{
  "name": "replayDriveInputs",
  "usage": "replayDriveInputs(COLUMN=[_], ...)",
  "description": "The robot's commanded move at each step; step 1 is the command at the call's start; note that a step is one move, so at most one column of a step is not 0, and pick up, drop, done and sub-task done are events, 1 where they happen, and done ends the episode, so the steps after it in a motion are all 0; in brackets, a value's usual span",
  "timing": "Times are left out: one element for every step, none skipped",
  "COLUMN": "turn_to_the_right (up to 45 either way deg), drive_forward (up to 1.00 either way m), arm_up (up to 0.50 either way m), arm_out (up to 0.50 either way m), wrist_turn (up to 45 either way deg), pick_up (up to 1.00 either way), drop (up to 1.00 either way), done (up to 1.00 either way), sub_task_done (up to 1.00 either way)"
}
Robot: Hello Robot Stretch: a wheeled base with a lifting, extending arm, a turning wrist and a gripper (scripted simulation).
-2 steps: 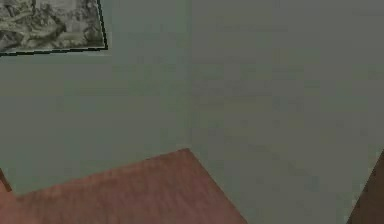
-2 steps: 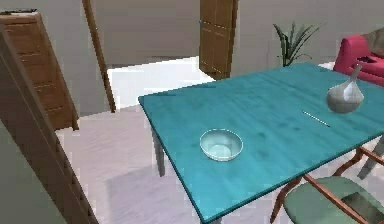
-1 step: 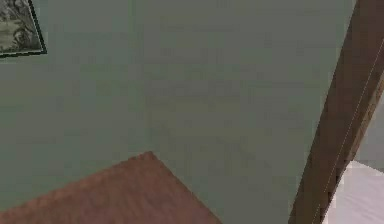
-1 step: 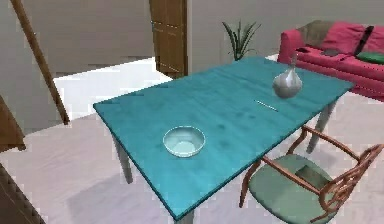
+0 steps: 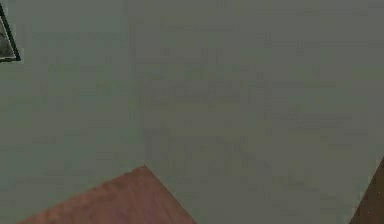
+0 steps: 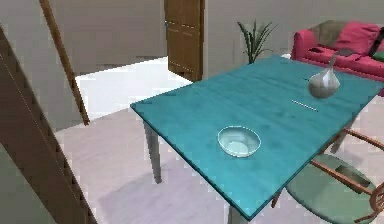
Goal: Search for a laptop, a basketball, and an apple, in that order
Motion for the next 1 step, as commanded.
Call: replayDriveInputs(turn_to_the_right=[-45.0], drive_forward=[0.0], arm_up=[0.0], arm_out=[0.0], wrist_turn=[0.0], pick_up=[0.0], drop=[0.0], done=[0.0], sub_task_done=[0.0])
